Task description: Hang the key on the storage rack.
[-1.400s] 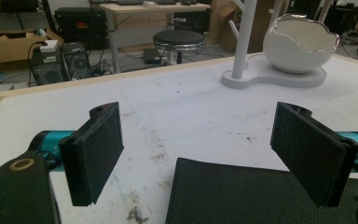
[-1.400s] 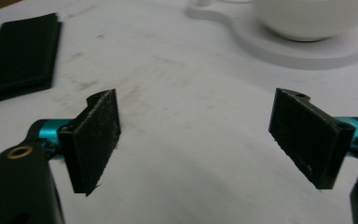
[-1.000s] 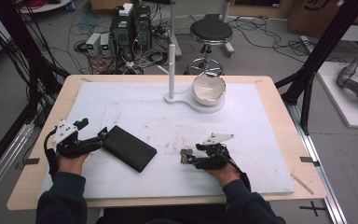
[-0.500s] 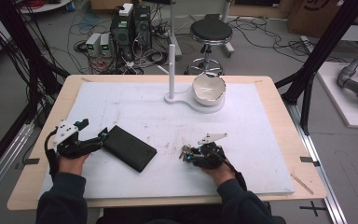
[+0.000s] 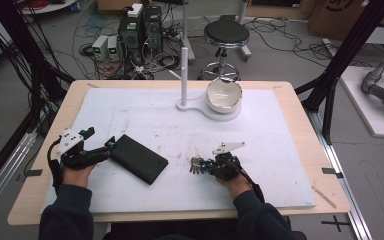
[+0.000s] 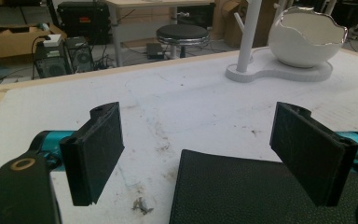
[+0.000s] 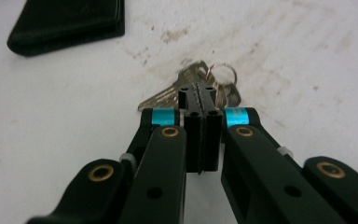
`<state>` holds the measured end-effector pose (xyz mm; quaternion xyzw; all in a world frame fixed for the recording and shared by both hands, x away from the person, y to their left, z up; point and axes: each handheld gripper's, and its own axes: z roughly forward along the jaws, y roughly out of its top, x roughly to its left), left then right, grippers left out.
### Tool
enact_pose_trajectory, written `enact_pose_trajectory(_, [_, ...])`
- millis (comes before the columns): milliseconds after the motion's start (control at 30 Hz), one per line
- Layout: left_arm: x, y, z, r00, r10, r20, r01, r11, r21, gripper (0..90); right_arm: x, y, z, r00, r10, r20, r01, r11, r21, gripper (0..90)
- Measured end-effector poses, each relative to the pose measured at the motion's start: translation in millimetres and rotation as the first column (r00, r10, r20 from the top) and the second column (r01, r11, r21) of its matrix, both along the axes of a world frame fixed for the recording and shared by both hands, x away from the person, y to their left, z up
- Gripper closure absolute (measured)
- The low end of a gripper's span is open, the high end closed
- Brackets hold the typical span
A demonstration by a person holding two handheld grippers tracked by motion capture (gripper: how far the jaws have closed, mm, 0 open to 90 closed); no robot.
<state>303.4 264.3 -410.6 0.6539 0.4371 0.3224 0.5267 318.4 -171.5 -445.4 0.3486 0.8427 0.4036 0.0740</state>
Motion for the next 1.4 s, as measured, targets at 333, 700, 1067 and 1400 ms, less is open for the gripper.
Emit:
enact_pose_trajectory(333, [-0.4, -0.5, -0.6, 1.0, 0.0, -0.004, 0.0, 1.0, 0.006, 17.1, 0.1, 6.1, -4.2, 0.9967, -0.038, 0.072, 0.047, 0.989, -0.14, 54.4])
enact_pose_trajectory(700, [-0.1, -0.1, -1.2, 0.9999, 0.002, -0.01, -0.002, 0.9999, 0.011, 17.1, 9.9, -4.9, -2.2, 0.9981, -0.061, -0.004, 0.06, 0.9938, -0.094, 84.3])
enact_pose_trajectory(1067, [-0.1, 1.2, -1.1, 1.0, 0.007, -0.006, -0.007, 1.0, 0.005, 17.2, -5.9, 8.6, 10.0, 0.9799, 0.033, 0.197, 0.006, 0.9806, -0.196, 89.6])
enact_pose_trajectory(1400, [-0.3, 3.2, -0.9, 0.9999, 0.011, -0.007, -0.011, 0.9999, 0.009, 17.2, -3.4, 9.8, 6.5, 0.9881, 0.053, 0.145, -0.028, 0.9857, -0.166, 88.9])
